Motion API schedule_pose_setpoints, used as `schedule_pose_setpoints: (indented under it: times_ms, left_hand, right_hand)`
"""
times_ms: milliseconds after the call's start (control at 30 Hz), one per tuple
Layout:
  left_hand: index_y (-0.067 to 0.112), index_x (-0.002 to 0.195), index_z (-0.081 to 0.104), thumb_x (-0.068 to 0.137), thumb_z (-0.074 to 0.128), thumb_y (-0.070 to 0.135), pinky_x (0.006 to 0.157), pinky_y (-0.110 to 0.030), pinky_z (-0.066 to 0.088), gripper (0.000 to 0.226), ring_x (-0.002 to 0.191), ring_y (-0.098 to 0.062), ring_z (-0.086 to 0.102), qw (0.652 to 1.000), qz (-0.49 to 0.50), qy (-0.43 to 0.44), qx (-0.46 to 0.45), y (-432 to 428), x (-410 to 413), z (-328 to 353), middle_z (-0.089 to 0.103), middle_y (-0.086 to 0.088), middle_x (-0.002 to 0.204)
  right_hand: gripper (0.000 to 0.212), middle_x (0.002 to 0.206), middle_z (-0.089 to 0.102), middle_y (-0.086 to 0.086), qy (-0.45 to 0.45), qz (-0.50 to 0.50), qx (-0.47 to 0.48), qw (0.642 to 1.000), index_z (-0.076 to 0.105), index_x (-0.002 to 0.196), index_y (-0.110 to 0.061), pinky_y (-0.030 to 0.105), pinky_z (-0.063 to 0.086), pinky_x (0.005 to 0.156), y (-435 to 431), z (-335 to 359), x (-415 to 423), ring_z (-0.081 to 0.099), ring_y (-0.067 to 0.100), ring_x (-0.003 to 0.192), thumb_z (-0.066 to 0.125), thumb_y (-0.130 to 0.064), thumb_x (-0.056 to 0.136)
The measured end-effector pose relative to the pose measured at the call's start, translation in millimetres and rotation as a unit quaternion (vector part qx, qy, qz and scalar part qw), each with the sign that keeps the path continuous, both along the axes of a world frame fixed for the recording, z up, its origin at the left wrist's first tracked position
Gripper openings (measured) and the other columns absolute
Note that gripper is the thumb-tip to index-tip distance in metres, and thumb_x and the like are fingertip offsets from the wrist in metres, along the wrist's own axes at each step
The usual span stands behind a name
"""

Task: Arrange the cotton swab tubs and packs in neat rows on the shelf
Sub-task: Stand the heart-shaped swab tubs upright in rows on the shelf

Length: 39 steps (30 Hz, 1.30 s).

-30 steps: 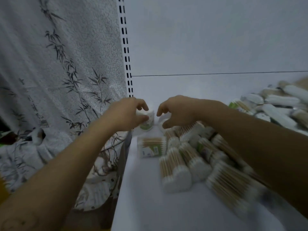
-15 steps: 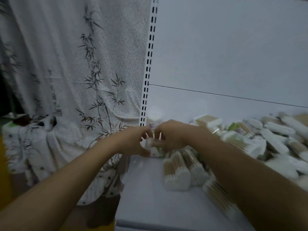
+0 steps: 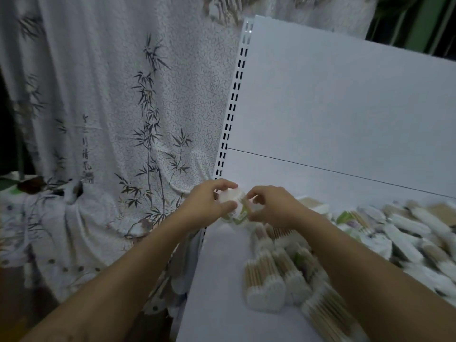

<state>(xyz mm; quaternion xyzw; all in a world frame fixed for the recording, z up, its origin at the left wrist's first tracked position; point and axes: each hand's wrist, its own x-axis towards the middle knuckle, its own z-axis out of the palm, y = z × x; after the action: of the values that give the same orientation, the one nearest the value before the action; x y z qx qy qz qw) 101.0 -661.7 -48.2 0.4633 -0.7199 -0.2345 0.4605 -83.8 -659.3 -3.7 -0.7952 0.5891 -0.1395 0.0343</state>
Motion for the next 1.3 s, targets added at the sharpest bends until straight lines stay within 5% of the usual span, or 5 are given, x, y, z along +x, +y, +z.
schedule_pose_setpoints:
  times_ms: [100, 367, 667, 933, 1300]
  left_hand:
    - [0.028, 0.109, 0.068, 0.08, 0.077, 0.022, 0.08, -0.025, 0.047, 0.031, 0.097, -0.015, 0.058, 0.997, 0.037, -0.057, -0.022, -6, -5, 2, 0.059, 0.003, 0.114]
    - [0.025, 0.1, 0.067, 0.077, 0.077, 0.035, 0.085, -0.032, 0.044, 0.027, 0.099, -0.017, 0.052, 0.985, 0.124, -0.113, -0.043, -19, -26, -18, 0.054, 0.002, 0.109]
    - [0.019, 0.124, 0.053, 0.07, 0.082, 0.031, 0.091, -0.034, 0.04, 0.062, 0.113, -0.025, 0.042, 0.983, 0.161, -0.065, -0.063, -23, -29, -42, 0.041, -0.006, 0.124]
    - [0.017, 0.105, 0.064, 0.07, 0.076, 0.012, 0.078, -0.042, 0.05, 0.037, 0.09, -0.025, 0.052, 0.976, 0.157, -0.099, -0.113, -24, -28, -50, 0.044, -0.005, 0.109]
    - [0.017, 0.122, 0.053, 0.077, 0.076, 0.033, 0.075, -0.034, 0.046, 0.053, 0.097, -0.025, 0.056, 0.97, 0.16, -0.165, -0.084, -26, -31, -44, 0.04, -0.005, 0.122]
  right_hand:
    - [0.043, 0.122, 0.061, -0.005, 0.088, -0.043, -0.038, 0.994, 0.058, 0.127, -0.027, 0.036, 0.045, 0.098, -4, 3, -7, 0.056, 0.017, 0.112, 0.07, -0.025, 0.086]
    - [0.033, 0.122, 0.06, -0.003, 0.113, -0.084, -0.045, 0.989, 0.064, 0.115, -0.027, 0.032, 0.045, 0.095, -17, 10, -23, 0.055, 0.017, 0.111, 0.061, -0.011, 0.086]
    - [0.036, 0.122, 0.059, -0.001, 0.151, -0.068, 0.0, 0.986, 0.061, 0.12, -0.025, 0.034, 0.043, 0.097, -29, 1, -4, 0.056, 0.019, 0.111, 0.069, -0.035, 0.087]
    - [0.037, 0.112, 0.066, 0.001, 0.189, -0.086, 0.034, 0.978, 0.067, 0.111, -0.018, 0.036, 0.05, 0.091, -49, -14, -4, 0.06, 0.023, 0.102, 0.07, -0.04, 0.082]
    - [0.045, 0.126, 0.06, -0.003, 0.232, -0.073, 0.039, 0.969, 0.061, 0.124, -0.028, 0.043, 0.032, 0.106, -60, -24, -15, 0.052, 0.023, 0.12, 0.065, -0.053, 0.086]
